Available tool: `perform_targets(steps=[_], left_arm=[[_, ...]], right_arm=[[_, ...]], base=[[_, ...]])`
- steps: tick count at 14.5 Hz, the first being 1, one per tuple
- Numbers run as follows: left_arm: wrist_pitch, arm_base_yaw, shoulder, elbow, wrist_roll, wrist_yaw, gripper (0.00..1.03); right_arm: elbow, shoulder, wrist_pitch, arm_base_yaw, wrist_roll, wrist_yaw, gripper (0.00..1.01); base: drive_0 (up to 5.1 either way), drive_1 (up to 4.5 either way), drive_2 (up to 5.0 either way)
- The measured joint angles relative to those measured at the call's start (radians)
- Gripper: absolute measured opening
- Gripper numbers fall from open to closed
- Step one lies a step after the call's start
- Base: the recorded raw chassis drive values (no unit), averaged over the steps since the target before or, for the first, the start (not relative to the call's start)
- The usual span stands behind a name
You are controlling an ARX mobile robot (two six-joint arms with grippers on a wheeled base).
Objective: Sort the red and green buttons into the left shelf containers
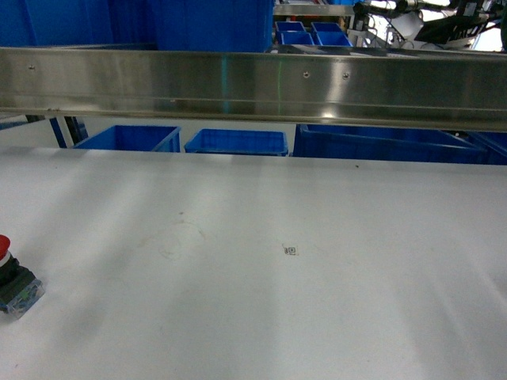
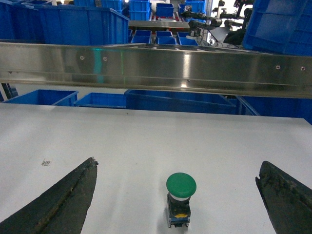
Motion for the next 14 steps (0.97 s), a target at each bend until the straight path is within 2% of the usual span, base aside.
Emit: perform_targets(steps=[14], left_arm=[[0.000,0.000,0.000,0.000,0.000,0.000,0.98]], right_arm=[[0.000,0.000,0.000,0.000,0.000,0.000,0.98]], base=[[0.0,0.00,0.0]])
